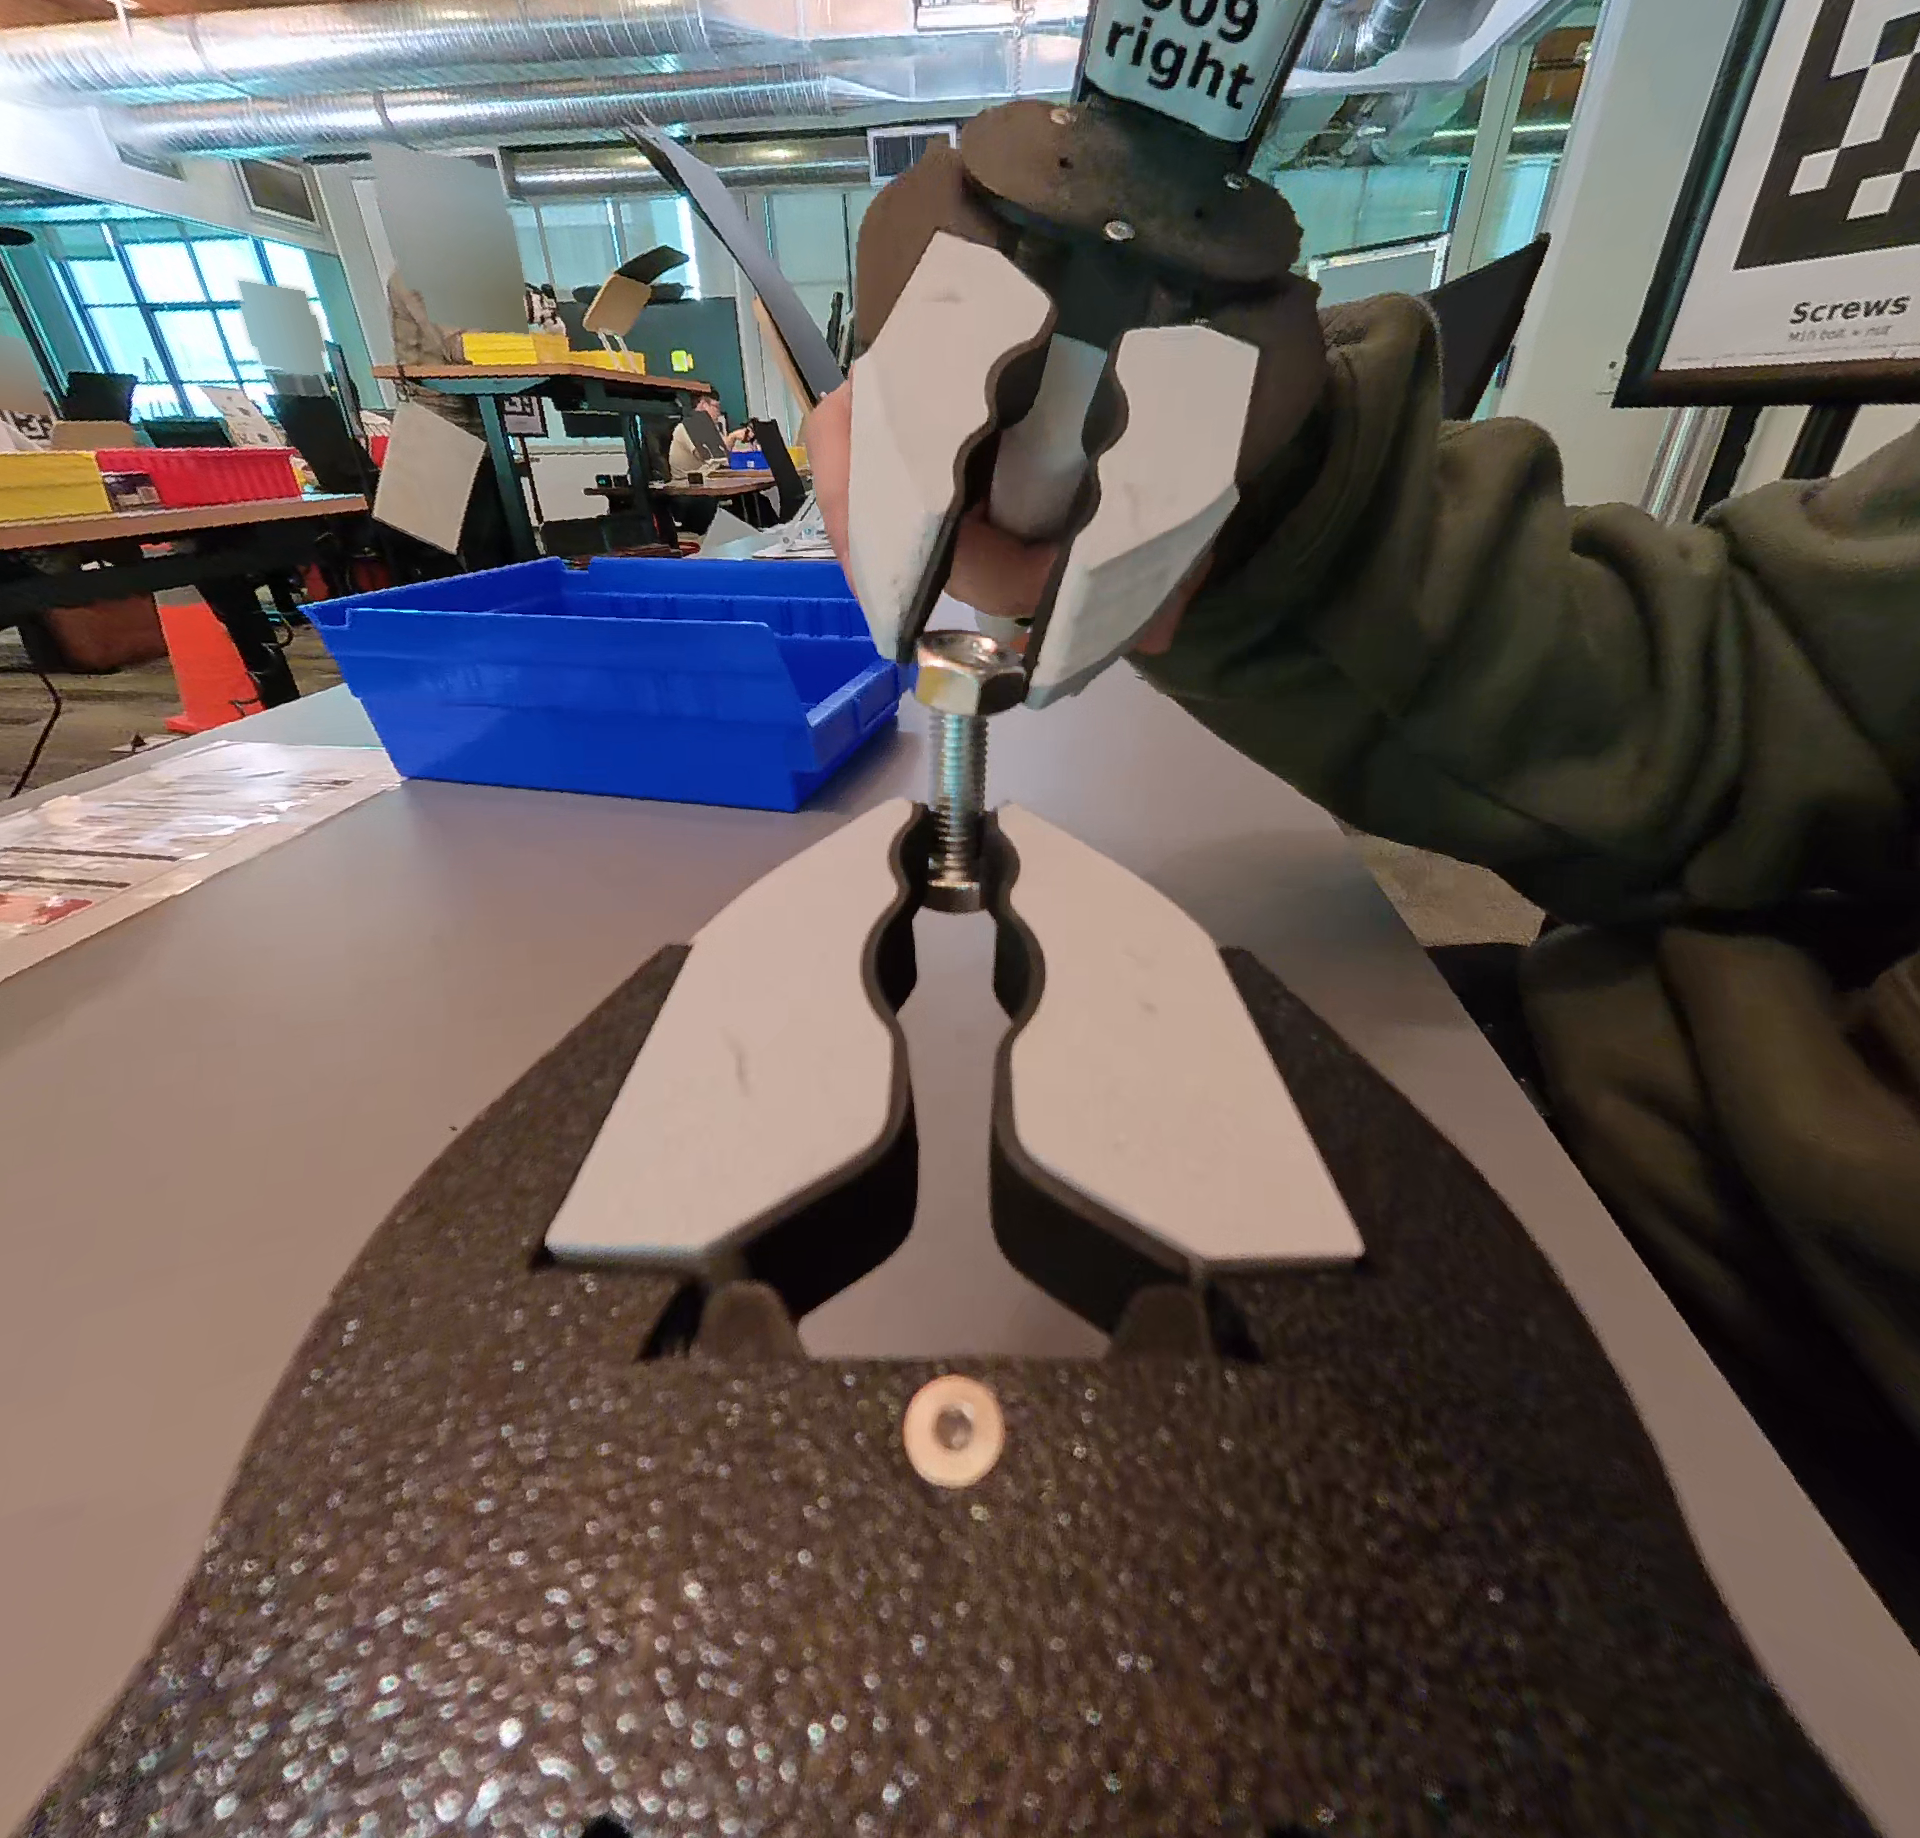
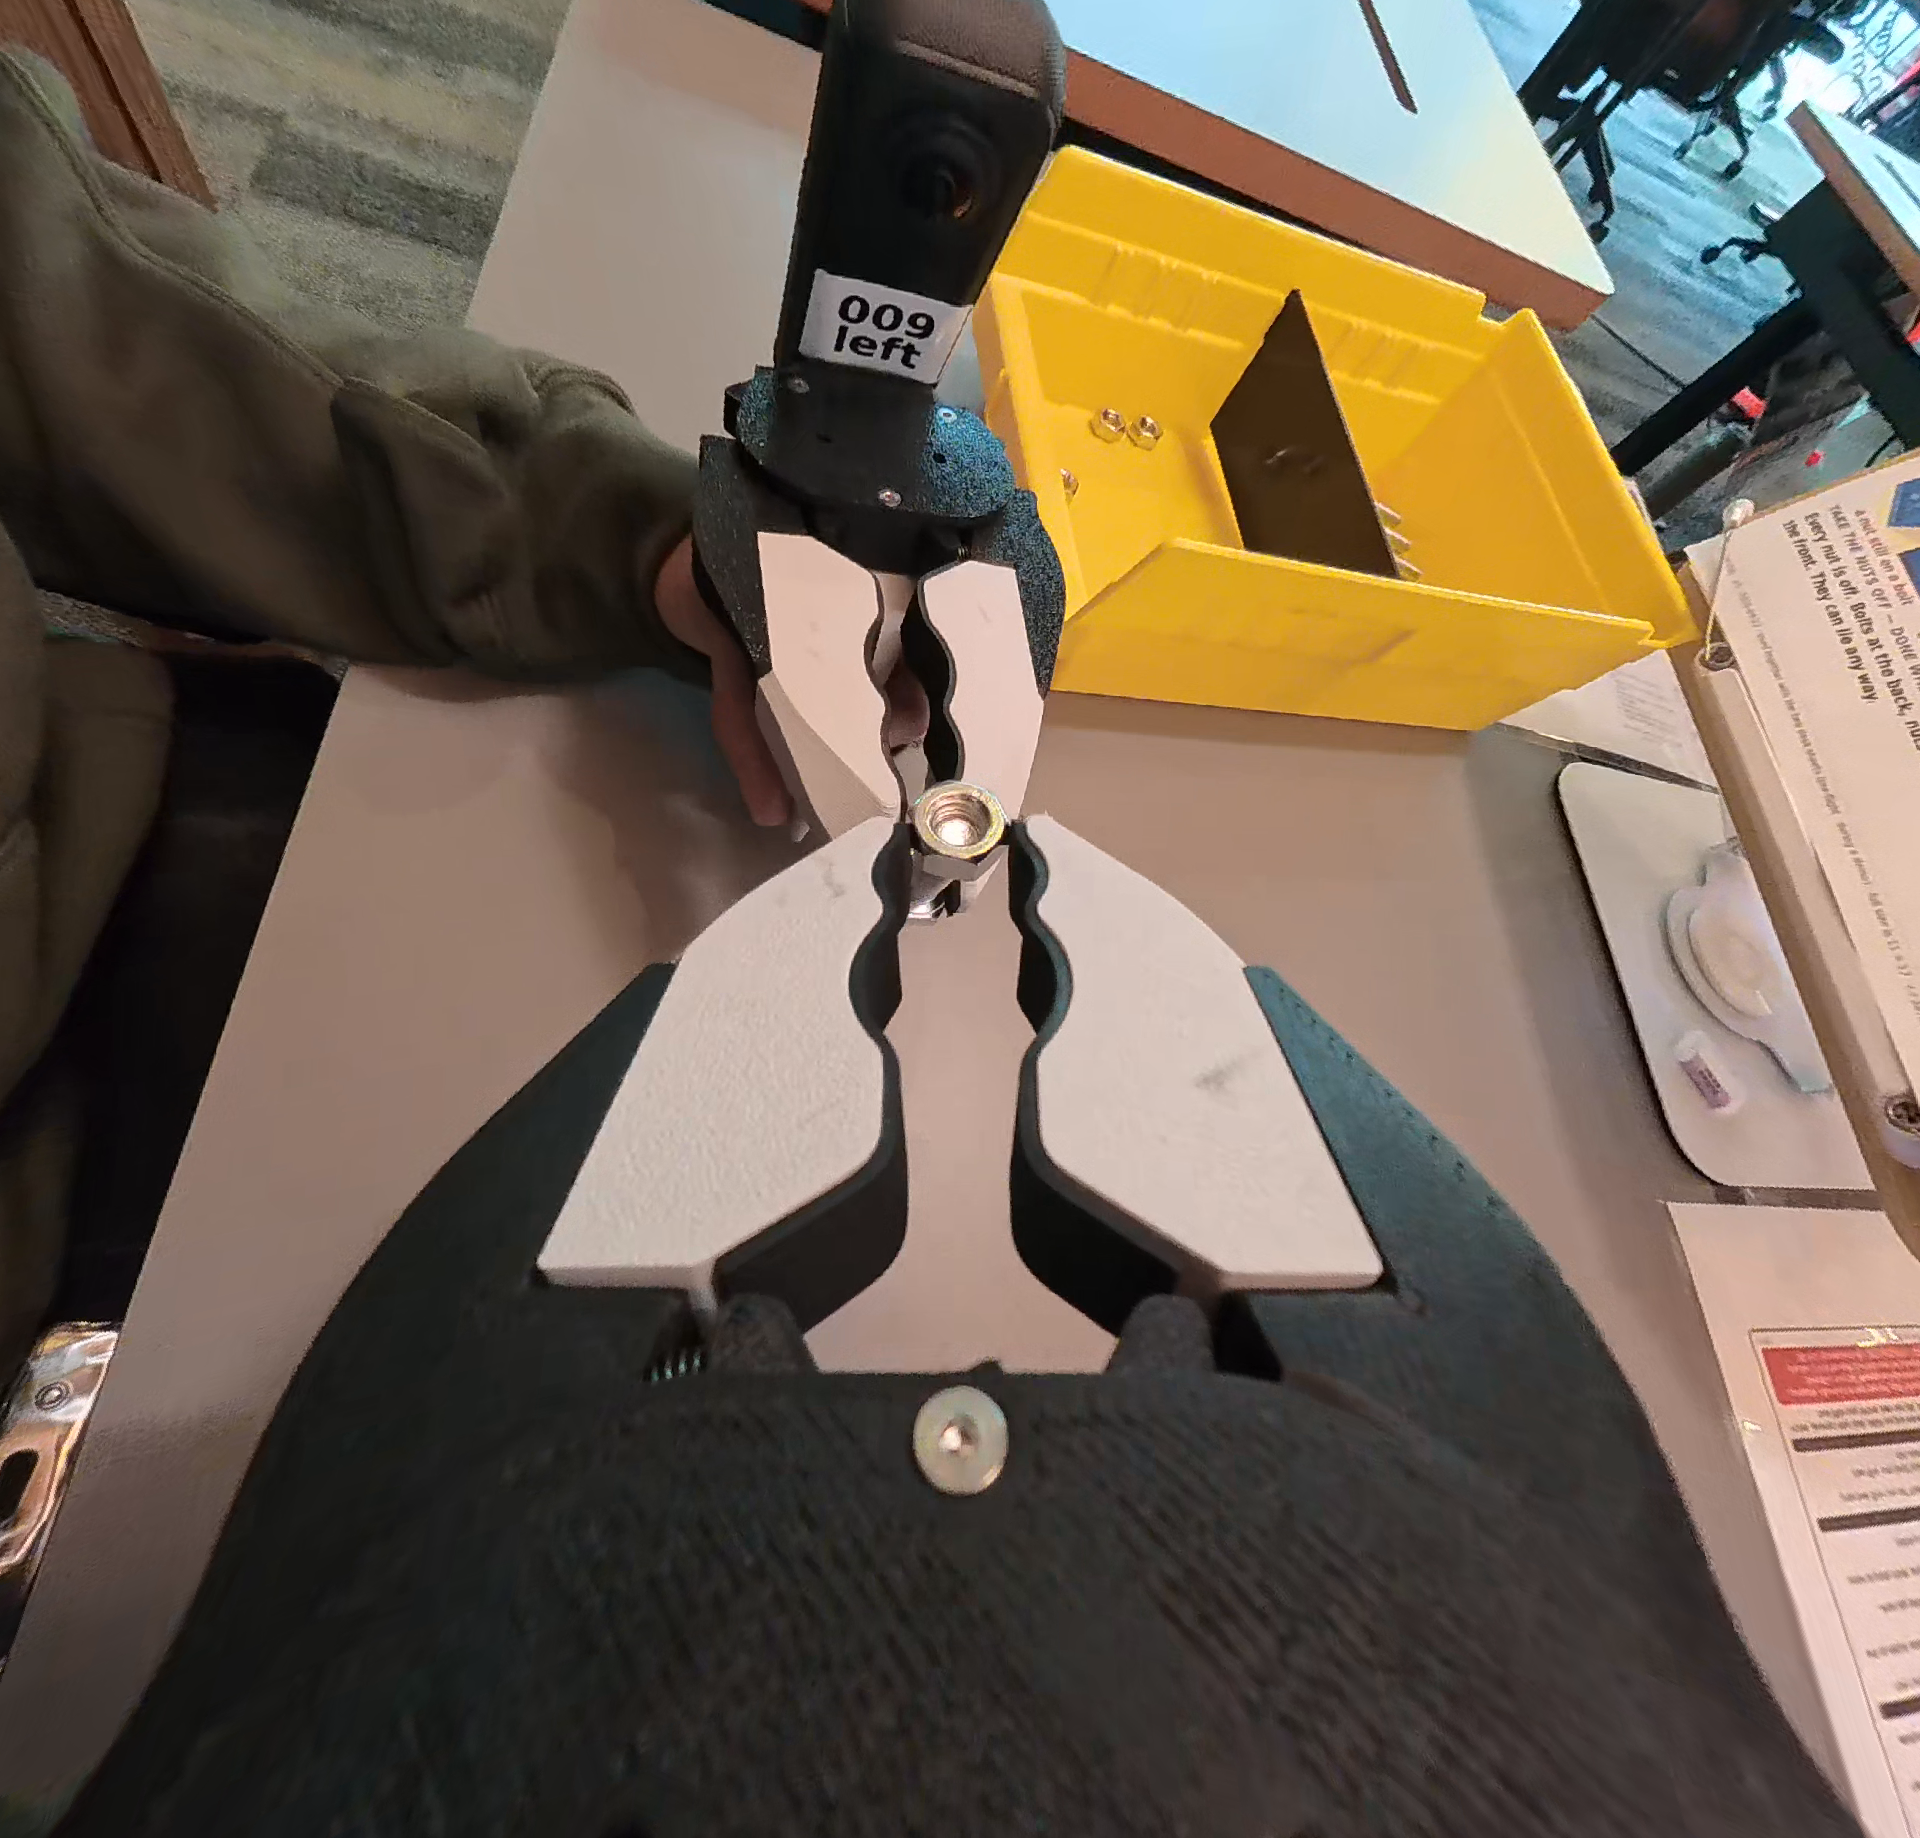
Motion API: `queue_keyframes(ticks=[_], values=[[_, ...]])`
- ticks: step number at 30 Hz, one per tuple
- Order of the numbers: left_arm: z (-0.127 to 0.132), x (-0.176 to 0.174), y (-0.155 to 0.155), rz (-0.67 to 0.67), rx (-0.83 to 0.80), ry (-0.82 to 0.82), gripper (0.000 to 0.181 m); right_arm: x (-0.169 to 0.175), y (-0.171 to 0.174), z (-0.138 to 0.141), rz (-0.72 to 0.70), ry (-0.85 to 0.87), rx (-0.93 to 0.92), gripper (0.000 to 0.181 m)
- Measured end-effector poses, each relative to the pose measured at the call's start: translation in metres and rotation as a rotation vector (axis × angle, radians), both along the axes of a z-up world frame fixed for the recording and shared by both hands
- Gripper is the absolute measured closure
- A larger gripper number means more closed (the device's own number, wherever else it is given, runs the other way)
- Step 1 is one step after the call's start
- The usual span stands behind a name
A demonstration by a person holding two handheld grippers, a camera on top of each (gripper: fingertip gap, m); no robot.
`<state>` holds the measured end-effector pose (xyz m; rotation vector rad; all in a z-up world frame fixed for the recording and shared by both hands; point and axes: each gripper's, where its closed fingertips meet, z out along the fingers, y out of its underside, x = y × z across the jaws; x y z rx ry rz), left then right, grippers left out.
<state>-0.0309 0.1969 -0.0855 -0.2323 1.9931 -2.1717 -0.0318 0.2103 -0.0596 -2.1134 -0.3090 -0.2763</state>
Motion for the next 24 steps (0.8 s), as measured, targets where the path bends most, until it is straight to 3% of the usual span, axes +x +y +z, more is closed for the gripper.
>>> queue_keyframes(ticks=[10,24], values=[[0.0066,0.0028,0.0052,0.023,-0.049,-0.005,0.172,0.0027,0.0049,0.0072,-0.021,0.145,0.168,0.164],[0.0035,0.0040,0.0041,0.031,-0.026,-0.004,0.172,0.0031,0.0042,0.0041,-0.019,0.129,0.129,0.163]])
